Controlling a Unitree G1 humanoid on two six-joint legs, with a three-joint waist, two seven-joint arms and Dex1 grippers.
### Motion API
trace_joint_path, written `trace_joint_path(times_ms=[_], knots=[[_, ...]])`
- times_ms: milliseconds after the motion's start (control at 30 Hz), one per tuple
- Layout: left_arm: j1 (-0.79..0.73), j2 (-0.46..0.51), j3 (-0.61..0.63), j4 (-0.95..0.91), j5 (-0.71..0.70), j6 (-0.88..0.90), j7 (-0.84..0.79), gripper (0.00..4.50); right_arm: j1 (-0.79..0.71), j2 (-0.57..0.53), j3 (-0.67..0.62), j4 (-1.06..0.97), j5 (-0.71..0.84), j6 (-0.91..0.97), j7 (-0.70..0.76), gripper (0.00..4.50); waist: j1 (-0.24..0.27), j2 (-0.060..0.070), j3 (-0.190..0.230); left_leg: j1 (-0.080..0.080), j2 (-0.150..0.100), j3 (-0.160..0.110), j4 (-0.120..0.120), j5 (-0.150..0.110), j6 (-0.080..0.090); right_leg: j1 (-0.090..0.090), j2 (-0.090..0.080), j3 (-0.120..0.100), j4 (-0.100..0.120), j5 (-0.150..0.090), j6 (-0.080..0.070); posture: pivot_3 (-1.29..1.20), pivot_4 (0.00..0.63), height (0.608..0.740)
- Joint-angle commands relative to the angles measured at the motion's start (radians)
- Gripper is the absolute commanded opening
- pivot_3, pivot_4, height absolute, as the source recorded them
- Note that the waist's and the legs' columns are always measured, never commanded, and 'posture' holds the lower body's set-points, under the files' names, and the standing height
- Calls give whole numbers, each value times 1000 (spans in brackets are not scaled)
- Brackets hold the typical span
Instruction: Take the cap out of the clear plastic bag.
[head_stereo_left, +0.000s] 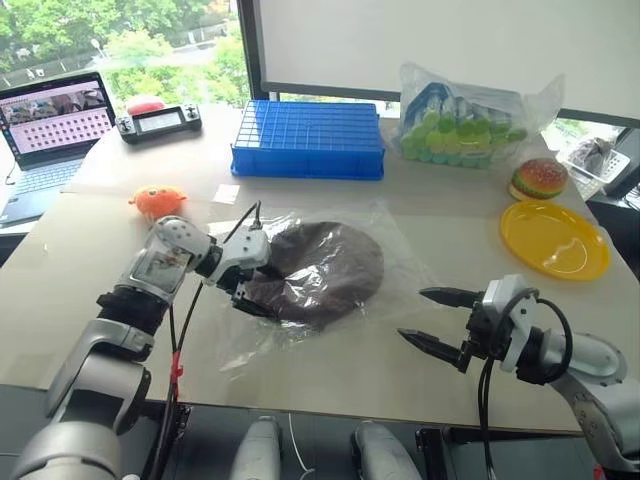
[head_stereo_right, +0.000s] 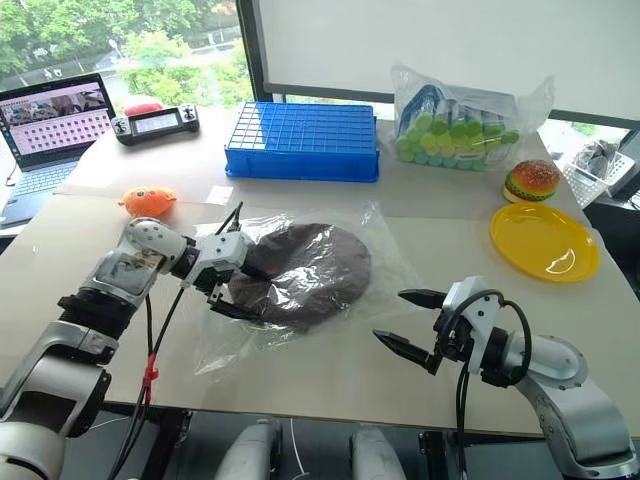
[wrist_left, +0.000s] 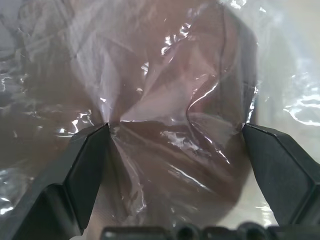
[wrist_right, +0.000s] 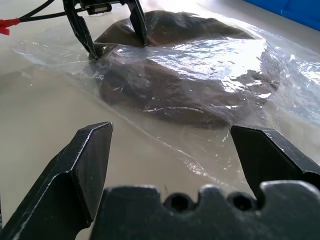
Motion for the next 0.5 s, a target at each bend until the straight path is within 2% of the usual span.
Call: trace_joint_path(times_ms=[33, 100, 133, 167, 267, 500], knots=[[1, -11, -27, 28, 43, -7, 17, 4500, 5, -1, -16, -34, 9, 4, -9, 4470, -1, 0, 0, 3, 0, 0, -1, 0, 0, 3, 0, 0, -1, -1, 1, 0, 150, 729], [1, -16, -31, 34, 55, -13, 24, 3984, 7, -1, -17, -36, 9, 6, -12, 4500, -2, 0, 0, 6, 0, 0, -2, 0, 0, 6, 0, 0, -2, -2, 3, 0, 150, 729], [3, -19, -33, 34, 54, -11, 18, 3886, 7, 0, -17, -37, 9, 6, -14, 4500, -3, 0, 0, 7, 0, 0, -2, 0, 0, 6, 0, 0, -2, -3, 4, 0, 150, 729], [4, -21, -34, 33, 53, -9, 16, 3421, 7, 1, -17, -37, 9, 7, -15, 4500, -3, 0, 0, 7, 0, 0, -2, 0, 0, 6, 0, 0, -2, -3, 4, 0, 150, 729], [4, -25, -37, 34, 56, -9, 16, 2597, 4, 2, -13, -36, 9, 7, -20, 4500, -6, 0, 0, 7, 0, 0, -2, 0, 0, 6, 0, 0, -2, -3, 5, 0, 150, 729], [7, -22, -34, 28, 58, -4, 7, 116, -2, 4, -11, -33, 4, 4, -29, 4500, -7, 0, 0, 7, 0, 0, -2, 0, 0, 6, 0, 0, -2, -3, 5, 0, 150, 729]])
